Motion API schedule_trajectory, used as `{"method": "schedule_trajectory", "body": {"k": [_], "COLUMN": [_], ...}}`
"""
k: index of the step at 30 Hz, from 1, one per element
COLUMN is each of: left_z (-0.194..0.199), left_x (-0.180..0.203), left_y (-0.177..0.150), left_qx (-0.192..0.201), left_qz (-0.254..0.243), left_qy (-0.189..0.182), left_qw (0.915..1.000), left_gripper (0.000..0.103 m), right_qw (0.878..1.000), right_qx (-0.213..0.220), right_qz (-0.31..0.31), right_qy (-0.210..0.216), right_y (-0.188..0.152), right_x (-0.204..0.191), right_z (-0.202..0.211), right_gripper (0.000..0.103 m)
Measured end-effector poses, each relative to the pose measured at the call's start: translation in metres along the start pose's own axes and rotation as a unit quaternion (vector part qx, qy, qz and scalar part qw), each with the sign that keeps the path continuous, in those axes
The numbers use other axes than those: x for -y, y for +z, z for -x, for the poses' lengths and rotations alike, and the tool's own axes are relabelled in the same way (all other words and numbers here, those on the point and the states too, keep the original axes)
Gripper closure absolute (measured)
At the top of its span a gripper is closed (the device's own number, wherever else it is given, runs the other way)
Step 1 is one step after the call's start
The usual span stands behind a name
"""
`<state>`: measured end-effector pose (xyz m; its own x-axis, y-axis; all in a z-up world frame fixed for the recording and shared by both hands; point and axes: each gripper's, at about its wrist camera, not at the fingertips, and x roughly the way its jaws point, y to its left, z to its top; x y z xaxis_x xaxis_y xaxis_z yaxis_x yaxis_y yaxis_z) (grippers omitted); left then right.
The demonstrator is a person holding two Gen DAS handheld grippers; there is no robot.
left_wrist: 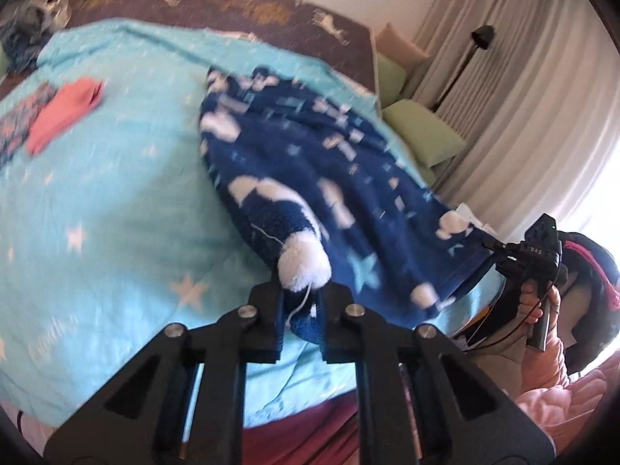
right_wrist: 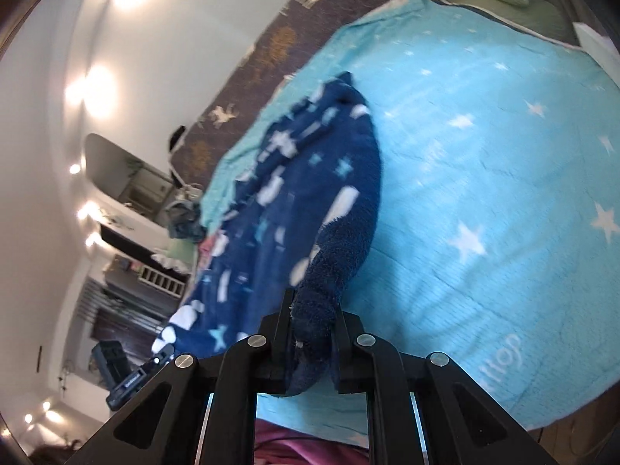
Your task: Fold small clothes
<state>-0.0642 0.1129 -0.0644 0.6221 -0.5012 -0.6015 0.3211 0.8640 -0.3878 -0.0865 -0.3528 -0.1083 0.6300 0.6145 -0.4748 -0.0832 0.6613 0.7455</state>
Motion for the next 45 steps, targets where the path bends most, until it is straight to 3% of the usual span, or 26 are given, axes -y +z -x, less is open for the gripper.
{"method": "schedule_trajectory", "body": {"k": [6, 12, 22, 28, 34, 40, 42, 45], "left_z": [0.005, -0.005, -0.059, -0.135, -0.237, -0.346, -0.361, -0.353], "left_x": [0.022, 0.036, 0.009, -0.020, -0.064, -0.123, -0.131, -0.129], "left_y": [0.046, 0.114, 0.235, 0.298, 0.346, 0.332, 0.325, 0.321], "left_qx": [0.038, 0.078, 0.118, 0.096, 0.054, -0.041, -0.057, -0.045], "left_qz": [-0.044, -0.098, -0.082, -0.081, -0.069, -0.025, -0.015, -0.015], "left_qy": [0.009, 0.039, 0.082, 0.110, 0.146, 0.181, 0.181, 0.173], "left_qw": [0.9983, 0.9914, 0.9862, 0.9859, 0.9854, 0.9823, 0.9816, 0.9837], "left_gripper": [0.089, 0.089, 0.089, 0.089, 0.089, 0.089, 0.088, 0.086], "right_qw": [0.999, 0.997, 0.992, 0.990, 0.988, 0.989, 0.988, 0.990], "right_qx": [0.010, 0.036, 0.080, 0.093, 0.089, 0.025, 0.006, -0.009], "right_qz": [0.023, 0.065, 0.098, 0.108, 0.112, 0.067, 0.046, 0.023], "right_qy": [0.034, 0.031, 0.009, -0.017, -0.058, -0.132, -0.149, -0.142], "right_y": [0.031, 0.090, 0.217, 0.293, 0.362, 0.397, 0.393, 0.383], "right_x": [-0.029, -0.063, -0.093, -0.096, -0.084, -0.022, 0.002, 0.030], "right_z": [0.003, 0.001, -0.047, -0.105, -0.189, -0.303, -0.323, -0.335], "right_gripper": [0.090, 0.090, 0.090, 0.090, 0.090, 0.089, 0.086, 0.086]}}
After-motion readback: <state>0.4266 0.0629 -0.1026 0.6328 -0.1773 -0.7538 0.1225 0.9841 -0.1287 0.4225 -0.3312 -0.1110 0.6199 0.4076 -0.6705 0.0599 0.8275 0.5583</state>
